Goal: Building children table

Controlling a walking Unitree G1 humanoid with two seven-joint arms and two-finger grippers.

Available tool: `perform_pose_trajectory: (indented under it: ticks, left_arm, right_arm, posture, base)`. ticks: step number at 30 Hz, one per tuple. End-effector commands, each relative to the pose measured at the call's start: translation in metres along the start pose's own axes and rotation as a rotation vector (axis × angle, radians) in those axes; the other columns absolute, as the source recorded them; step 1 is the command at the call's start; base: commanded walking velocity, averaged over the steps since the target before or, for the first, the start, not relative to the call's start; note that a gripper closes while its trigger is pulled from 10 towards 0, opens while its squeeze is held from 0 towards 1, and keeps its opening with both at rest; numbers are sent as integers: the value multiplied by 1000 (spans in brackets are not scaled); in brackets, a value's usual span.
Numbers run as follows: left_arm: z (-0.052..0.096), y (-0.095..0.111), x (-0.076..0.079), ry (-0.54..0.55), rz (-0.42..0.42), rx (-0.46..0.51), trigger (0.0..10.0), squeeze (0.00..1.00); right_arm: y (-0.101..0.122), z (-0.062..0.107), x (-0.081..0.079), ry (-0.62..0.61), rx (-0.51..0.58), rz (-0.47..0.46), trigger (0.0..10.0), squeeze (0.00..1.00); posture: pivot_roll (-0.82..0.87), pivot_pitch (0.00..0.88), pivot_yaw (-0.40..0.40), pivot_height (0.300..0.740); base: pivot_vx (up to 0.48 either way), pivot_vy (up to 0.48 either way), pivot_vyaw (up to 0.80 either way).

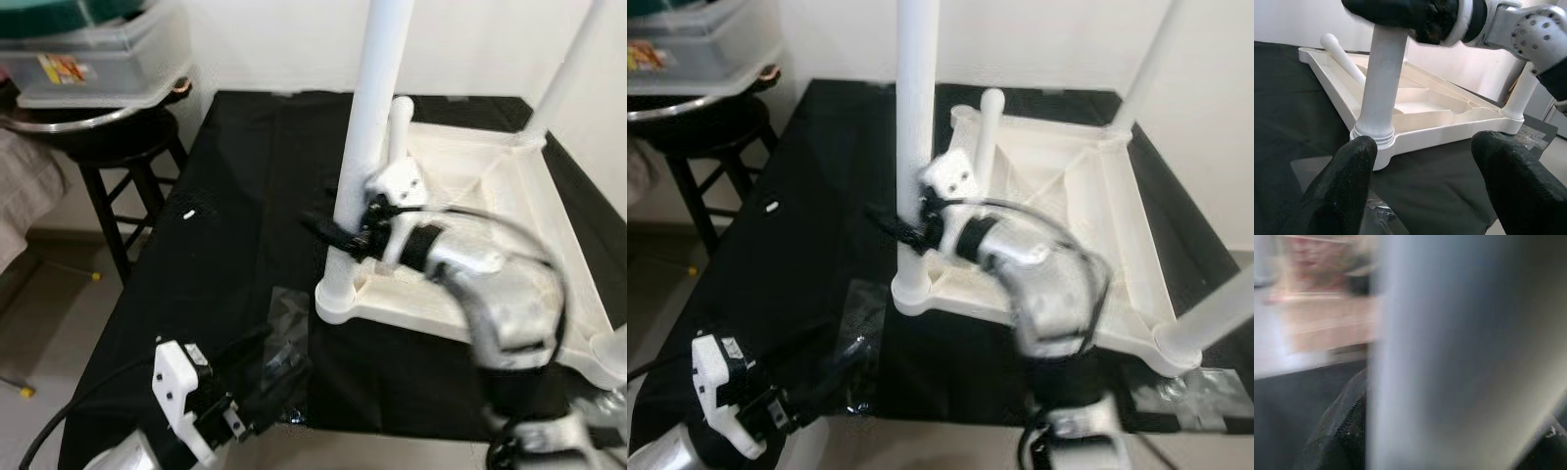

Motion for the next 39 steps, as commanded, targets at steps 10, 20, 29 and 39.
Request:
perform_pose_trajectory:
  ticks: [10,20,29,39]
  left_arm:
    - [4,-2,6,-3,5,-15,10000,0]
    - [4,-2,7,-1,4,-17,10000,0]
    - [4,-2,5,1,7,-13,10000,0]
    - [6,-1,0,0,7,-19,10000,0]
  right_arm:
    - [3,3,23,312,25,50,10000,0]
    - [2,7,29,536,58,24,0,0]
    - [-16,14,19,419,28,-23,0,0]
    - [-40,2,-57,-559,-264,-153,0,0]
  posture:
    - [149,130,-37,740]
    - [149,130,-43,740]
    - [105,135,-49,740]
    - [66,134,-10,740]
  base:
    - [0,0,0]
    - [0,0,0]
    - [0,0,0]
    - [0,0,0]
Point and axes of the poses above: a point about 5 cm out from each wrist's last joint towards the gripper, its own z axis pointing back from the gripper into the wrist, its own y axis along the axis of the wrist's last joint, x = y × z, the point moved 2 cm from there along -z, pointing out of the wrist towards the gripper, and after that the axes turned 10 degrees about z, right-handed, at the moved point
